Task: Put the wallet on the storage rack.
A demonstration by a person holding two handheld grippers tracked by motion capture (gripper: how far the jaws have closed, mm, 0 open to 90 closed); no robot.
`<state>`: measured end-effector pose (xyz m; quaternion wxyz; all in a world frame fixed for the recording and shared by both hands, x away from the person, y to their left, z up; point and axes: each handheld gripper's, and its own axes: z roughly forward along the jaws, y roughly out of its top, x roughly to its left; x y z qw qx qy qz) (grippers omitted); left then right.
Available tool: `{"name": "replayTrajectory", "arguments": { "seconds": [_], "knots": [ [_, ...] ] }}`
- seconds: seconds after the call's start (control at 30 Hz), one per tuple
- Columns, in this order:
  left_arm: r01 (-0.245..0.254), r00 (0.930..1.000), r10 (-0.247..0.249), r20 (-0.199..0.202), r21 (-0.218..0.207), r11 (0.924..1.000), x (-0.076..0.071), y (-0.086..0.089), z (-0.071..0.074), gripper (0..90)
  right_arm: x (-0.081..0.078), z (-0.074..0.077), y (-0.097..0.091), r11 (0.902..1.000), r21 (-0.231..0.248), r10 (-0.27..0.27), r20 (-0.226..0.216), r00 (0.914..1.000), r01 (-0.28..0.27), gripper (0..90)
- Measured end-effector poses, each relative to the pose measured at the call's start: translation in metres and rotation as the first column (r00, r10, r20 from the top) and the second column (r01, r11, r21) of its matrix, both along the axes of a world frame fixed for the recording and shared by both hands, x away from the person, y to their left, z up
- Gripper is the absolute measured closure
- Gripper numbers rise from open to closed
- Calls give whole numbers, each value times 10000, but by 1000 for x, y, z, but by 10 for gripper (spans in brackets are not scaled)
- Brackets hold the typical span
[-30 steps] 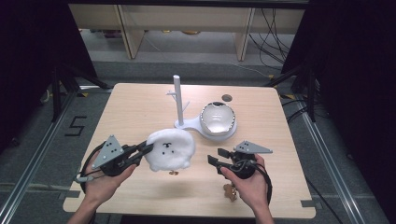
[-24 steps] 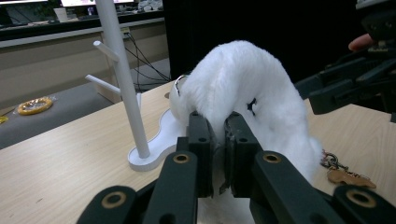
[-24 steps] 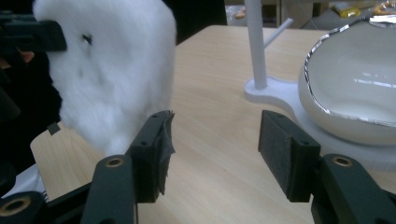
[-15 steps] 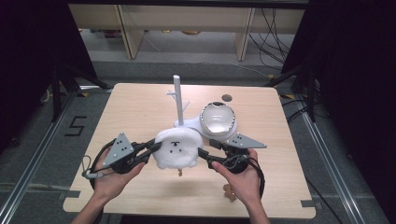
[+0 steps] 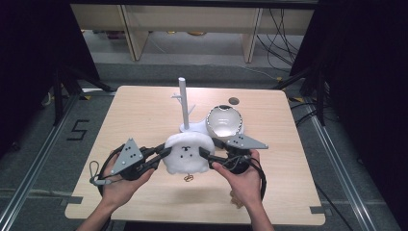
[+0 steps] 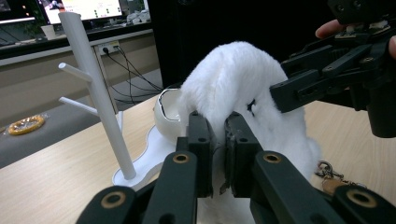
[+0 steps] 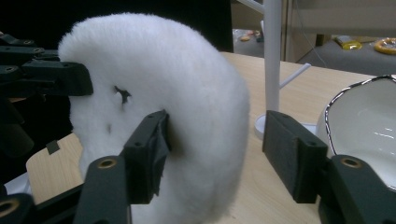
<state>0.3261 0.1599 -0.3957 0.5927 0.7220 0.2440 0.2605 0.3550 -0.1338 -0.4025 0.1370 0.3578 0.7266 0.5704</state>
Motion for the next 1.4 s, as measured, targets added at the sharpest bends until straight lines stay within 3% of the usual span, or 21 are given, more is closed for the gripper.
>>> {"name": "replayTrajectory", "arguments": {
  "seconds": [0.07, 0.37, 0.4, 0.47, 0.6, 0.67, 0.8, 0.9, 0.97, 1.0, 1.03, 1.07, 1.1, 1.27, 1.4],
  "knots": [
    [2, 10000, -2, 25, -52, 10000, 0, -1, 0, 823, 0, 1, 0, 10000, -57, 61, 237, 9997, -60, 500],
    [34, 9999, -33, 95, -135, 9999, -1, -4, 1, 819, -3, 4, 0, 9996, 278, -7, 238, 9997, 0, 595],
    [31, 9999, -29, 121, -140, 9999, -1, -4, 1, 819, -3, 4, -1, 9997, 227, -45, 434, 9990, 36, 613],
    [21, 9999, -19, 151, -137, 9999, -1, -4, 1, 818, -4, 5, -1, 9995, 287, -102, 326, 9994, 93, 655],
    [11, 9997, -10, 231, -58, 10000, -1, -5, 1, 812, -4, 4, -2, 9995, 307, -115, 540, 9985, 98, 744],
    [-4, 9997, 6, 242, -57, 10000, 0, -5, 0, 805, -4, 5, -3, 9997, 175, -165, 806, 9966, 151, 766],
    [-12, 9997, 13, 233, -43, 10000, 1, -5, 0, 786, -8, 6, -2, 9995, 227, -235, 832, 9963, 216, 783],
    [43, 9998, -42, 180, -43, 10000, 3, -3, 0, 728, -9, 9, -3, 9995, 21, -320, 1252, 9916, 320, 790],
    [-37, 9997, 39, 228, -64, 10000, 5, -1, -1, 639, -11, 12, -4, 9996, 78, -296, 1310, 9909, 288, 792],
    [-66, 9997, 66, 221, -1, 10000, 5, 1, -1, 588, -11, 12, -6, 9991, 25, -425, 1599, 9862, 426, 792],
    [-90, 9997, 90, 215, 0, 10000, 5, 2, -2, 549, -13, 14, -6, 9988, 204, -461, 1414, 9889, 437, 793],
    [-141, 9997, 142, 195, -56, 9999, 5, 4, -4, 512, -11, 15, -7, 9992, 139, -404, 1738, 9839, 385, 793],
    [-229, 9995, 230, 221, -43, 9997, 5, 7, -7, 446, -12, 17, -9, 9979, 337, -604, 1590, 9854, 557, 792],
    [-524, 9986, 527, 70, -343, 9980, 1, 19, -15, 353, -10, 21, -16, 9961, 413, -844, 1886, 9784, 779, 792],
    [-849, 9964, 848, -53, -370, 9957, -3, 30, -30, 343, -9, 22, -18, 9952, 505, -915, 1935, 9768, 832, 792]
  ]
}}
